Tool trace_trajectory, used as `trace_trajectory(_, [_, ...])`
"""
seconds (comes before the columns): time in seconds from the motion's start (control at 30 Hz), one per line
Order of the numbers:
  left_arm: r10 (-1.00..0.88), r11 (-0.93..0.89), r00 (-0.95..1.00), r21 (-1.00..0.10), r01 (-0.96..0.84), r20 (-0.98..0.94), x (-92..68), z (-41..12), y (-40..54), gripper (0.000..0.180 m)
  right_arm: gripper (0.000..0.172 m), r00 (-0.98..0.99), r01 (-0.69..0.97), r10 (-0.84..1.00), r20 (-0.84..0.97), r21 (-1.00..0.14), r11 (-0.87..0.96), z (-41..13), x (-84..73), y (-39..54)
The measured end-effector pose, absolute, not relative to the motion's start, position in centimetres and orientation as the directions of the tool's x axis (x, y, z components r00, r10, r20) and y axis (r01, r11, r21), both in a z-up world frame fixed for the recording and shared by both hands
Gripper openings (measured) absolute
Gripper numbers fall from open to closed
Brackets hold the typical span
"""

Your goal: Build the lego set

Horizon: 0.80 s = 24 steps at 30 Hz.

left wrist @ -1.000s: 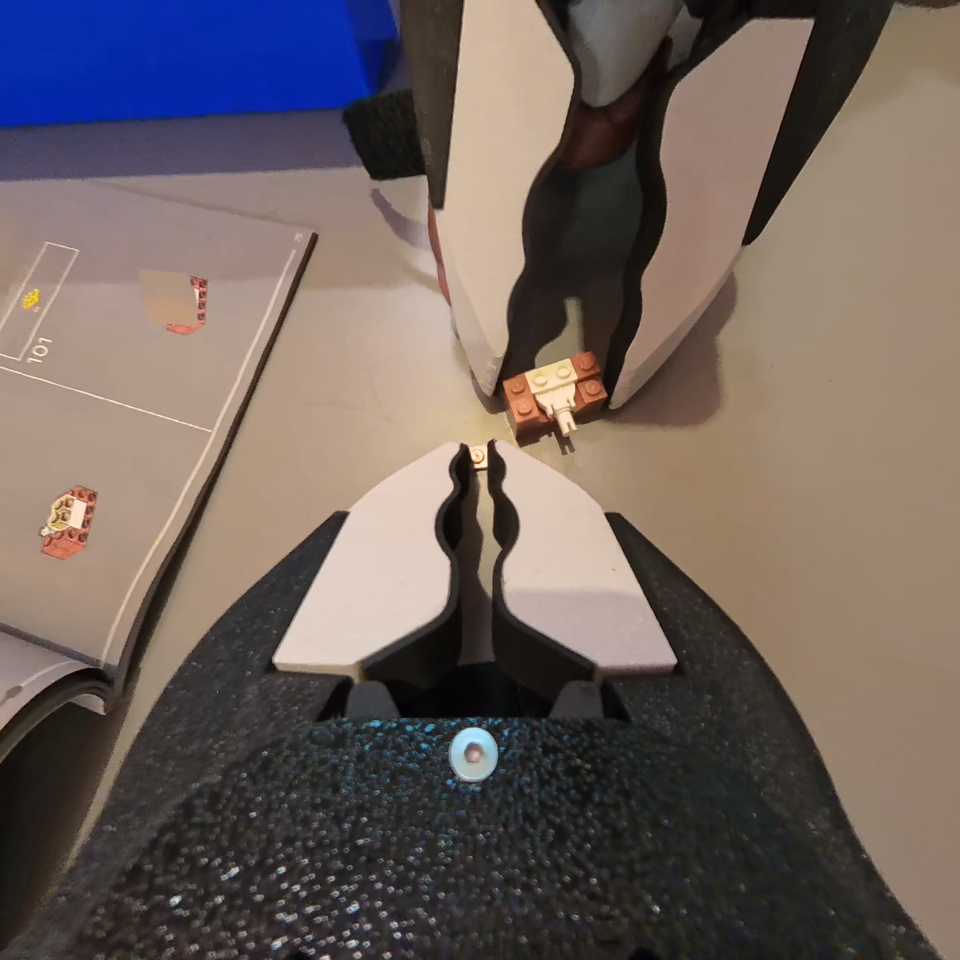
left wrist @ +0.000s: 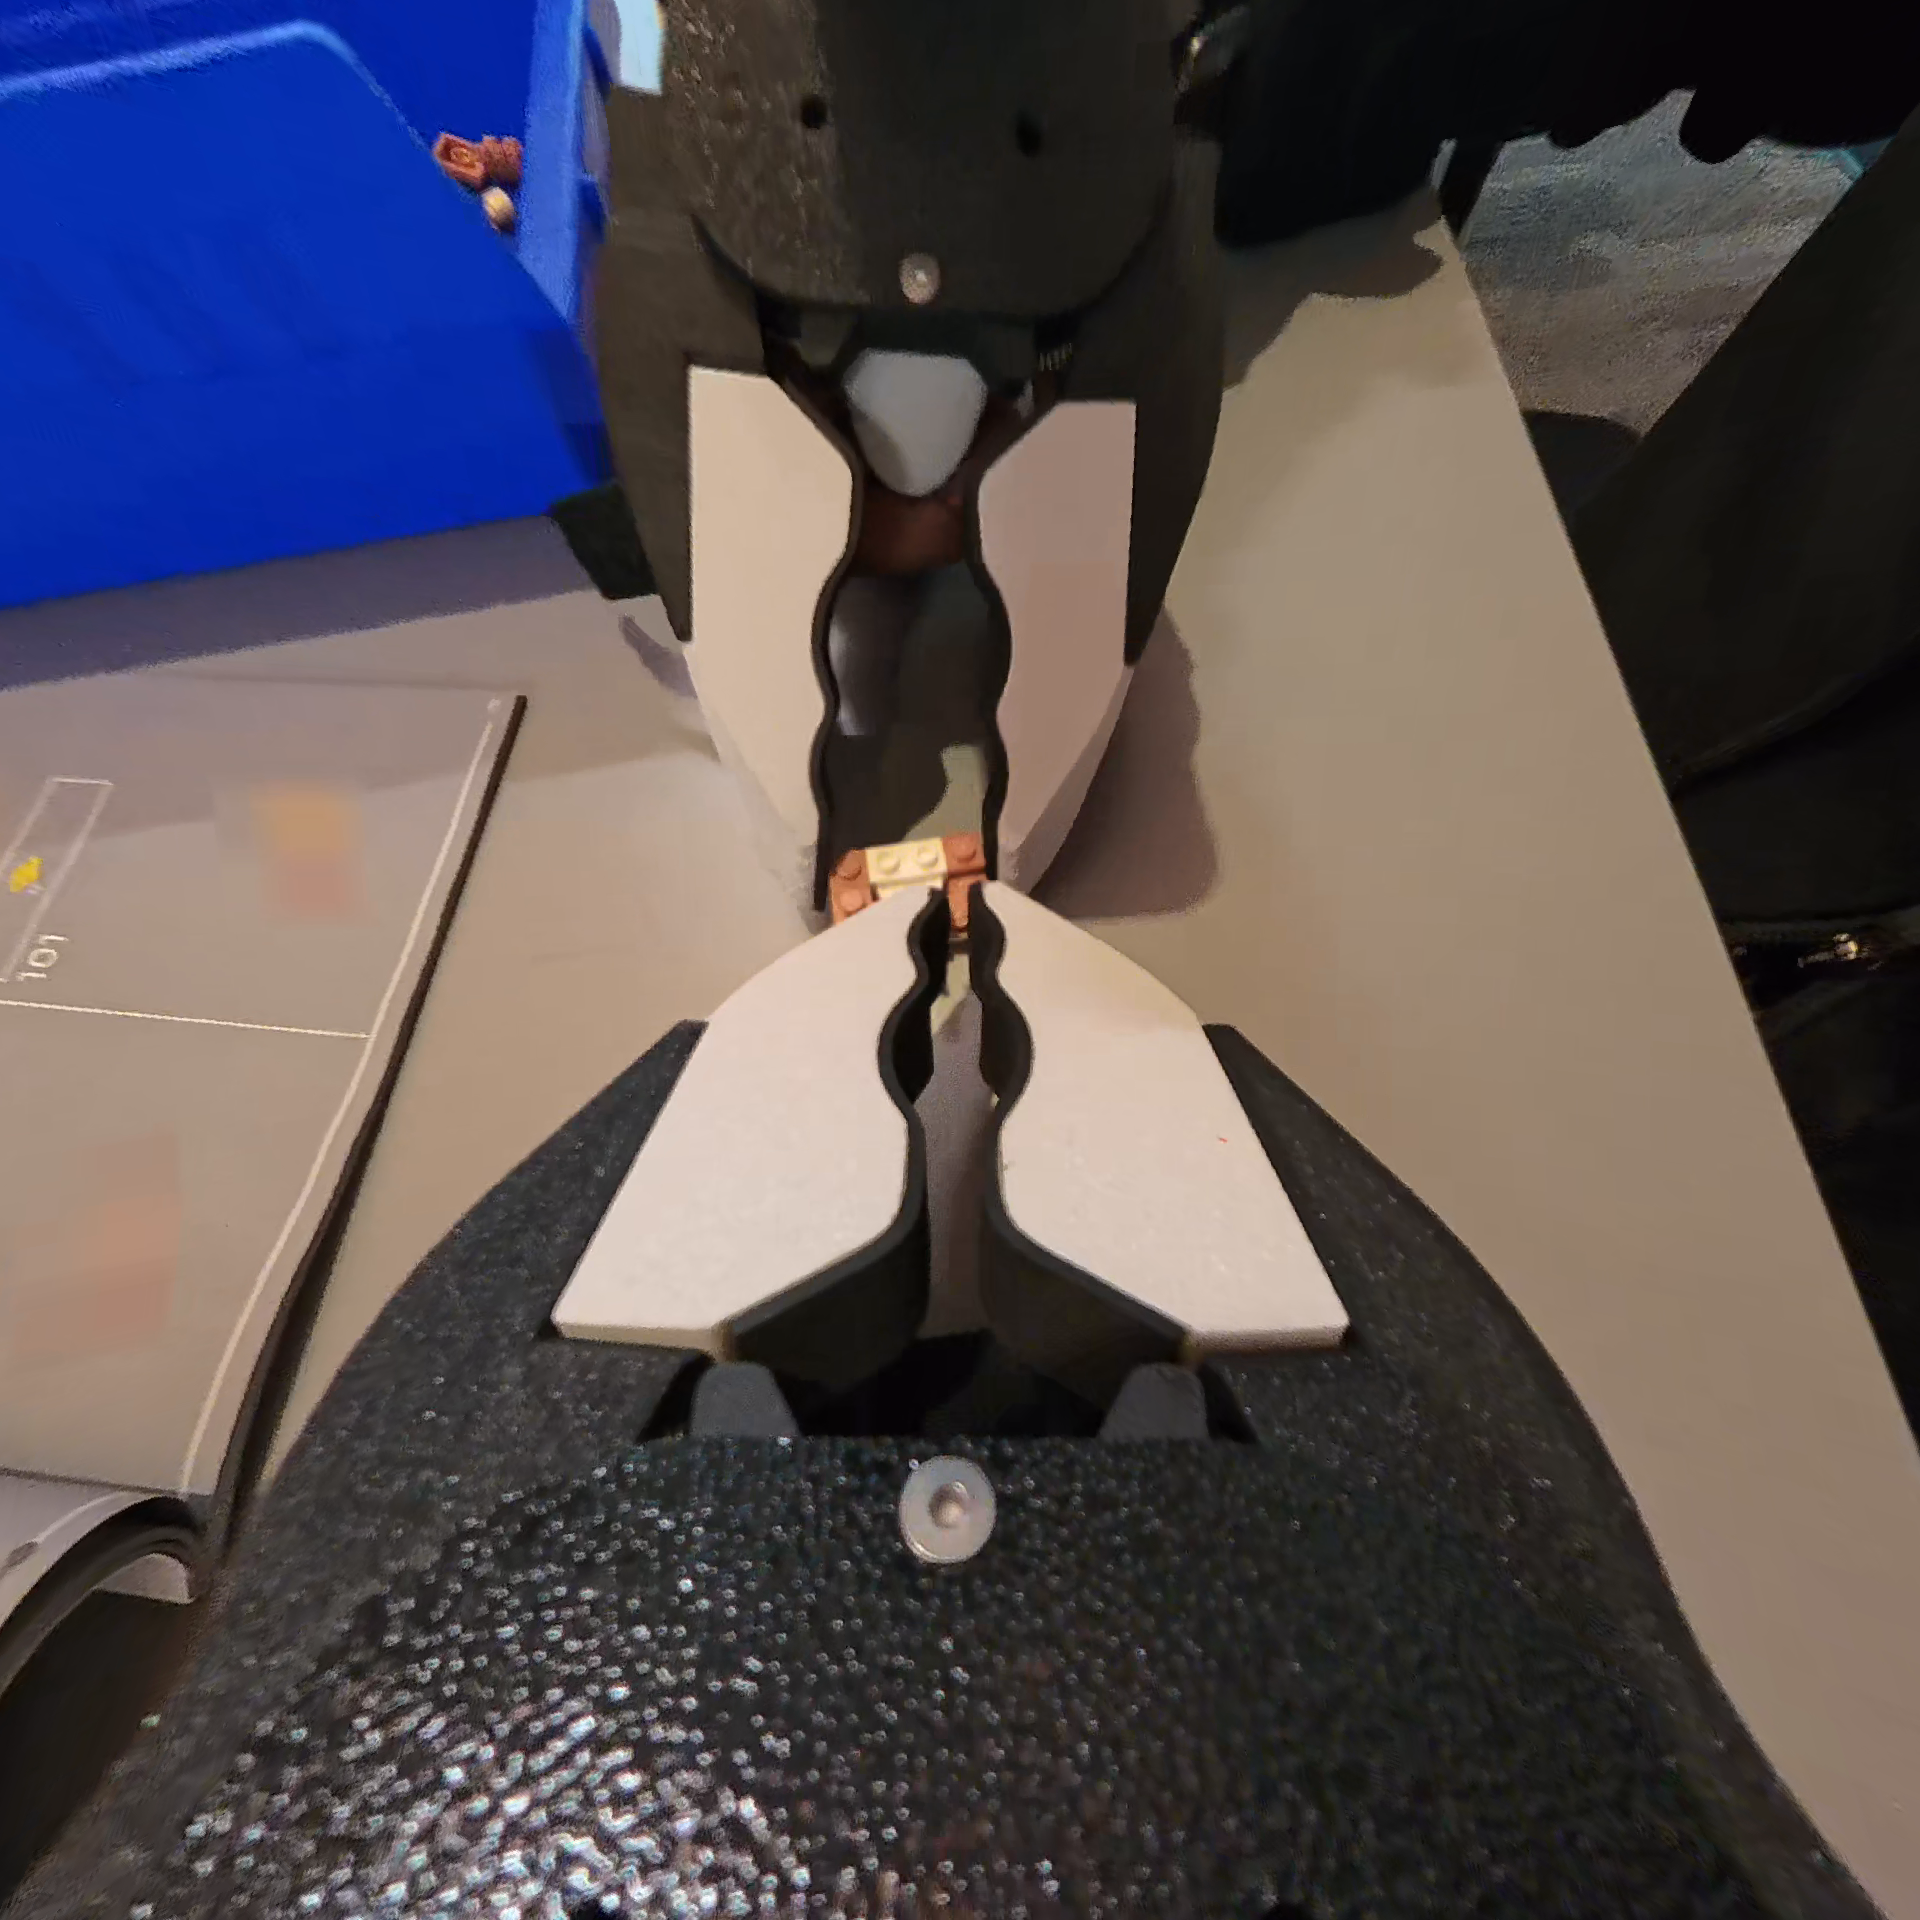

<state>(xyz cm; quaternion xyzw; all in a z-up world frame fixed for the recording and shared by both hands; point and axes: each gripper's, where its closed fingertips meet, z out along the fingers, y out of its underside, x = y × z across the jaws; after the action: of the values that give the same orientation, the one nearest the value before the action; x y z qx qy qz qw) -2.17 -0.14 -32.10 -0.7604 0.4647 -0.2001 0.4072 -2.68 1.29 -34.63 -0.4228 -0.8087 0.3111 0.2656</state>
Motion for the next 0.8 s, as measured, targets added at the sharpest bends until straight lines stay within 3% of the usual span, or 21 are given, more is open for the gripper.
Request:
trace_trajectory(0.27, [-0.862, -0.232, 0.495, -0.782, -0.578, -0.11, -1.8, -31.9, -0.5, 0.003, 0.035, -0.312, 0.566, 0.939, 0.144, -0.766, 0.306, -33.9, -3.0, 1.0])
trace_trajectory(0.8, [-0.872, -0.233, 0.475, -0.756, -0.612, -0.115, -1.5, -32.1, -1.0, 0.004, 0.034, -0.289, 0.535, 0.945, 0.151, -0.793, 0.29, -33.3, -3.0, 0.3])
